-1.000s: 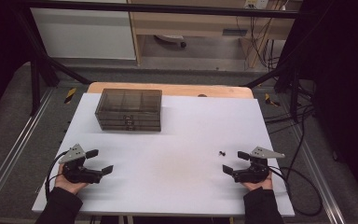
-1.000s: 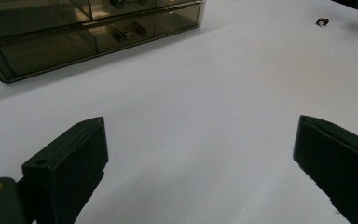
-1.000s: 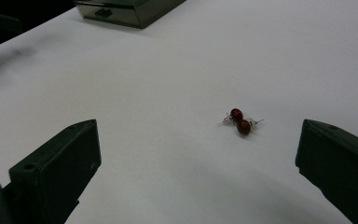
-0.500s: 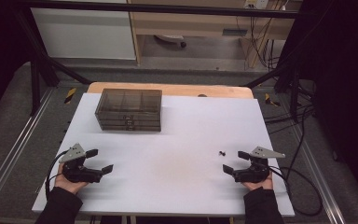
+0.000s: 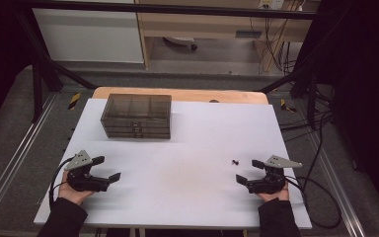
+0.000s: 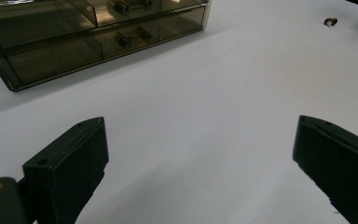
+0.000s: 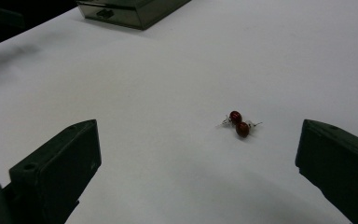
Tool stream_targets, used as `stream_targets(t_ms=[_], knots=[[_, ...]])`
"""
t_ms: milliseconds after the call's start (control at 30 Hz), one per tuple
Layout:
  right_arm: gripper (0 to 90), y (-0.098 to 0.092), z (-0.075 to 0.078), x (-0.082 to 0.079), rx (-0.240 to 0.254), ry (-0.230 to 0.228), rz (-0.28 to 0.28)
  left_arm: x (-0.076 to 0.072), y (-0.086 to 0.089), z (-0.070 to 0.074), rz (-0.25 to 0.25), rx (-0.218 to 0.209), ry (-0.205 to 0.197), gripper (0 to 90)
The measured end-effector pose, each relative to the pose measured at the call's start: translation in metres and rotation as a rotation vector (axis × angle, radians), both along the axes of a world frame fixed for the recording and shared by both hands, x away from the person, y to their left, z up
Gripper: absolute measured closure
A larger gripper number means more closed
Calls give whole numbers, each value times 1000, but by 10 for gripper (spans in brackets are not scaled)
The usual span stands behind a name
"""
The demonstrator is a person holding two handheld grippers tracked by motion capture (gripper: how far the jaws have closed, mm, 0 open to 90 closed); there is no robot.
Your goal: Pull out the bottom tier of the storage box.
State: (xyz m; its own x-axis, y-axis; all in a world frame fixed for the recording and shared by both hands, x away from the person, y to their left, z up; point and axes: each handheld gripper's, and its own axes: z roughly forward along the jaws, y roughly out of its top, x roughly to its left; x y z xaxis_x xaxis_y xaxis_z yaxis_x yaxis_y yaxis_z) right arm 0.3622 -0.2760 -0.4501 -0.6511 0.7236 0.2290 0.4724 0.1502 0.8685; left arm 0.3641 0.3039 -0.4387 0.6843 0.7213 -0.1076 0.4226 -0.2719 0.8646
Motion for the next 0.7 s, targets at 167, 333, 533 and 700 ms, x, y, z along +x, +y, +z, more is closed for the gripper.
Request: stream_targets(t_ms=[167,333,533,700], knots=[[7,0,0,0,-4,-1,-1,2,-2,1,-2,21,-5,35],[6,1,-1,0,-6,3,1,4,-3,4,-3,55,-25,38],[6,1,-1,0,-7,2,1,7,-8,8,-20,99,-45,43],[6,2,-1,0,-12,3,3,9,-12,10,-37,149,-68,46]])
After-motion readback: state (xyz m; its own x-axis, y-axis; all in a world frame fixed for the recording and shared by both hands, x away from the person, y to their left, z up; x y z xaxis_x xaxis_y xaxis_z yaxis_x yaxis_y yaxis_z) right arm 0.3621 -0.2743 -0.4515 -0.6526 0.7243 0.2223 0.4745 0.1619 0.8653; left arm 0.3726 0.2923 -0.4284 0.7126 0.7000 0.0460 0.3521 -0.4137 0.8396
